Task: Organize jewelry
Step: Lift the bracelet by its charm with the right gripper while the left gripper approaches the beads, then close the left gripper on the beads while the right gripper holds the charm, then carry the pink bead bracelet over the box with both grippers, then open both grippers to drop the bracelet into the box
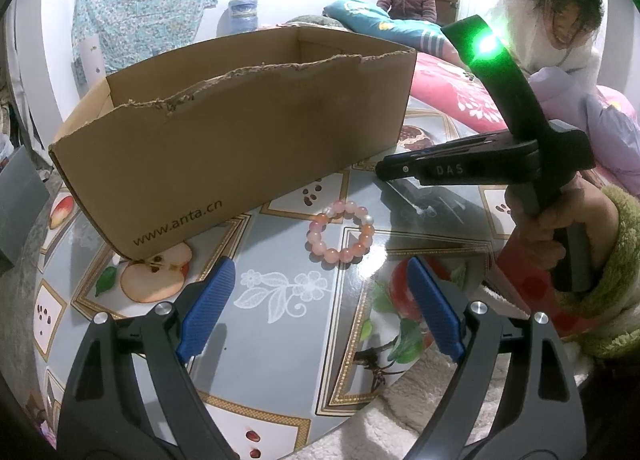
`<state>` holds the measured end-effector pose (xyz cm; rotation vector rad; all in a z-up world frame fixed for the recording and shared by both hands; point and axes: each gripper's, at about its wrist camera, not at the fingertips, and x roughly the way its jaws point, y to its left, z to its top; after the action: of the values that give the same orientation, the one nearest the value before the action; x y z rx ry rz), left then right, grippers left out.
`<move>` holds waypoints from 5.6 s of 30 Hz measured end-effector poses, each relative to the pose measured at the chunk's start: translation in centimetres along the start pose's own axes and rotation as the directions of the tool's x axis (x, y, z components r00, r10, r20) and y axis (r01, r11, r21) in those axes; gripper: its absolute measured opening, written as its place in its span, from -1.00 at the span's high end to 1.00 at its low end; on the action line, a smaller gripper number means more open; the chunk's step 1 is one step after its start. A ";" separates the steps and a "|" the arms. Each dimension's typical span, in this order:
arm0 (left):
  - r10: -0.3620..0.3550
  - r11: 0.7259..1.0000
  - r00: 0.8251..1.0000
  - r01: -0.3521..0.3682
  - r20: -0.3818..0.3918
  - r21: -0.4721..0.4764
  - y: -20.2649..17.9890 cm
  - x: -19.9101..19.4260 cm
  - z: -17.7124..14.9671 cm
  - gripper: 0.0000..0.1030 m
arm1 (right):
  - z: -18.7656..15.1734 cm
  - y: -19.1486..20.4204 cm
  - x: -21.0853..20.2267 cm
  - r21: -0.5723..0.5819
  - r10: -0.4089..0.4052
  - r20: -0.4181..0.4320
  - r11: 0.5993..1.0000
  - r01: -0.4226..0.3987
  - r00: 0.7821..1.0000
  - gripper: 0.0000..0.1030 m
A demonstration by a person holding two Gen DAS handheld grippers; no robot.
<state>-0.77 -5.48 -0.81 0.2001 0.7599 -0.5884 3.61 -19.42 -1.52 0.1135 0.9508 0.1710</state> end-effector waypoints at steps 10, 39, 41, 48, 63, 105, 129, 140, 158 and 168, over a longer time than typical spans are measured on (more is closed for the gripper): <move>0.000 1.000 1.000 0.000 0.000 0.001 0.0 0.0 0.0 -0.63 | -0.2 0.2 -0.4 0.012 0.012 0.002 1.000 -0.012 1.000 0.85; 0.006 0.999 1.000 -0.006 -0.002 0.045 -1.8 0.1 0.4 -0.63 | -1.5 -0.8 -2.4 0.039 0.057 0.002 0.998 -0.057 0.998 0.85; 0.006 0.999 1.000 -0.006 -0.001 0.050 -2.1 0.2 0.5 -0.63 | -1.6 -1.0 -2.5 0.043 0.058 0.003 0.997 -0.058 0.998 0.85; -0.008 0.996 1.000 0.007 0.007 0.090 -3.5 0.9 1.0 -0.62 | -1.7 -1.4 -2.7 0.060 0.068 0.014 0.996 -0.068 0.998 0.85; -0.045 0.986 0.999 0.045 -0.004 0.159 -4.4 3.1 2.3 -0.11 | -2.0 -2.1 -2.3 0.090 0.082 0.012 0.993 -0.083 0.997 0.85; -0.157 0.987 0.978 0.158 0.136 0.006 0.9 -6.6 9.7 0.84 | 6.2 -0.3 -13.2 0.016 0.247 0.258 0.965 -0.260 0.934 0.85; -0.077 0.975 0.995 0.089 0.065 -0.201 9.4 -1.2 14.0 0.83 | 16.8 1.6 2.3 0.058 0.294 -0.137 0.956 -0.288 0.946 0.82; -0.103 0.972 0.994 0.109 0.039 -0.208 9.6 0.7 15.8 0.83 | 17.2 0.5 -2.1 0.100 0.315 -0.014 0.945 -0.312 0.949 0.77; -0.071 0.972 0.997 0.068 -0.005 -0.224 9.7 0.9 17.3 0.83 | 14.0 -1.6 -9.5 0.134 0.239 0.164 0.956 -0.261 0.957 0.20; -0.134 0.969 0.987 0.113 -0.086 -0.218 8.3 4.5 19.7 0.83 | 12.1 -4.2 -11.6 0.176 0.258 0.223 0.938 -0.299 0.940 0.17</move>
<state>18.11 -8.01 9.85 -0.0155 0.9319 -0.6138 7.29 -26.02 14.00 0.4530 0.7483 0.3176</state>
